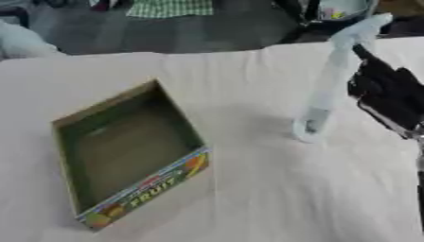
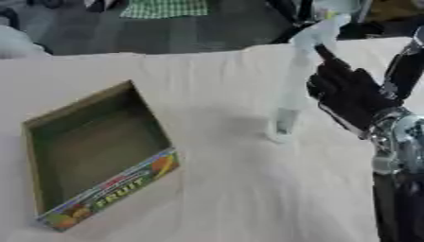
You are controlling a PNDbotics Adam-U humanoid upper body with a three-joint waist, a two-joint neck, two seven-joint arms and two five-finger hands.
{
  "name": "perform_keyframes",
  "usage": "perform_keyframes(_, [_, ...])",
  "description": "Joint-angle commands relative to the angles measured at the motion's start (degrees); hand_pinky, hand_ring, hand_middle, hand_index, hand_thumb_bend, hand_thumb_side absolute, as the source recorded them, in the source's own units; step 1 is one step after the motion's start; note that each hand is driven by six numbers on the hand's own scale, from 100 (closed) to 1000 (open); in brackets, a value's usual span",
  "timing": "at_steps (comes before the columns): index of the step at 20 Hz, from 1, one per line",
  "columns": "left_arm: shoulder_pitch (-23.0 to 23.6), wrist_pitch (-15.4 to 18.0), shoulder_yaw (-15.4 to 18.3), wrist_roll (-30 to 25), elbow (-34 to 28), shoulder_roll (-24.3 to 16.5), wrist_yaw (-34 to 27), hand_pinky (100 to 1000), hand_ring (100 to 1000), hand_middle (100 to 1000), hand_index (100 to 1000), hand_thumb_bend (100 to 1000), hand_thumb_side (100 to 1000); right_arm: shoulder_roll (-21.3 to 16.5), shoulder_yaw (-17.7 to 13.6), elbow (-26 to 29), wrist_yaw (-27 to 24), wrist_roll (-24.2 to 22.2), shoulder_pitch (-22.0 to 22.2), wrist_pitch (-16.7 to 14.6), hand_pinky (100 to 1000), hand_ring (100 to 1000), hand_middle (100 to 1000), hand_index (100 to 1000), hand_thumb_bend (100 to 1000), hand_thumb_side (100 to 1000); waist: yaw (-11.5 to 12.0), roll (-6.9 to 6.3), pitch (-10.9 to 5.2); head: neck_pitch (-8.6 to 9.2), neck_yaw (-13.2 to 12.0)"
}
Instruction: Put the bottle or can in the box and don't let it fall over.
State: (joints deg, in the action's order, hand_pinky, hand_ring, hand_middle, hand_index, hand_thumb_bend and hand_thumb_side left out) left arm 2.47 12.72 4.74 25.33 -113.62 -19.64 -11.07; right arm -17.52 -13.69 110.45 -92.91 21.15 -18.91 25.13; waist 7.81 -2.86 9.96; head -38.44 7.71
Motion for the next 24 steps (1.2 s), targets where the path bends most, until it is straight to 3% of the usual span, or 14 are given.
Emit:
perform_keyframes(1, [-0.34, 0.09, 0.06, -0.22, -0.97, -1.2, -0.22, 1000, 1000, 1000, 781, 804, 650, -1.97, 0.16, 1.79, -1.01, -0.34, -1.34, -0.91, 100, 100, 143, 1000, 847, 1000, 0.05, 0.12, -0.73, 0.62, 0.12])
perform_keyframes(11, [-0.31, 0.05, 0.05, -0.22, -0.97, -1.21, -0.2, 1000, 1000, 1000, 781, 805, 650, -3.86, 0.75, 2.32, -2.92, -1.31, -2.96, -2.38, 100, 100, 162, 1000, 816, 1000, 0.14, 0.23, -0.71, 0.55, 0.21])
perform_keyframes(24, [-0.28, 0.11, -0.08, -0.32, -0.97, -2.07, -0.27, 1000, 1000, 1000, 781, 805, 649, -12.78, 5.21, 1.28, -7.83, -6.04, -10.86, -3.33, 100, 100, 224, 1000, 652, 941, 0.05, 0.58, -1.51, -0.11, 1.11])
